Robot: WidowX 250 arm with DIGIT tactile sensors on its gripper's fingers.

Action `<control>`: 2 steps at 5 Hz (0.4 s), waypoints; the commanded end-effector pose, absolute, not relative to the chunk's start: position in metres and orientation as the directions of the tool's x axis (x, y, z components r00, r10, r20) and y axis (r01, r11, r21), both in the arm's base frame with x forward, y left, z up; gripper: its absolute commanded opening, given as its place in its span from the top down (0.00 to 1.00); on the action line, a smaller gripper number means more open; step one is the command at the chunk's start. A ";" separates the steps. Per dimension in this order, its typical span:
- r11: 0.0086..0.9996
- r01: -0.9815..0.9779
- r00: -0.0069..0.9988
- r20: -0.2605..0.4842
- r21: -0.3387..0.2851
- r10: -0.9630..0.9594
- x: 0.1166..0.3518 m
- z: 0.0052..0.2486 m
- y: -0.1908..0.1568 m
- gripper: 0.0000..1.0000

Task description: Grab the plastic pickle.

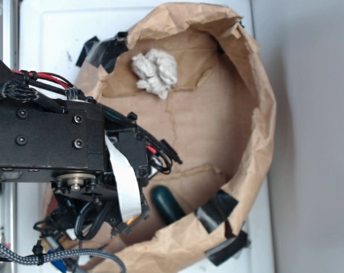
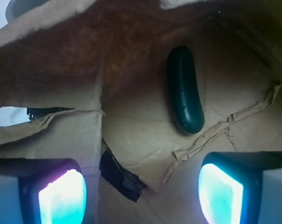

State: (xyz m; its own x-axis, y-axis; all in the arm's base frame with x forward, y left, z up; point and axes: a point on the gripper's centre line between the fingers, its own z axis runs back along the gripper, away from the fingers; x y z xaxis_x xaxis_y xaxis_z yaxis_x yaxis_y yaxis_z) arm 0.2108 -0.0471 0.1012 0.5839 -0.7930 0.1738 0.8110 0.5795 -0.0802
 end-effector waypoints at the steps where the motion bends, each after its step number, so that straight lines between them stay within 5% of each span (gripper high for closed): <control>1: 0.622 0.777 0.625 0.225 -0.092 -0.747 0.231 0.157 -0.029 0.00; 2: 0.638 0.762 0.645 0.219 -0.110 -0.732 0.253 0.172 -0.014 0.00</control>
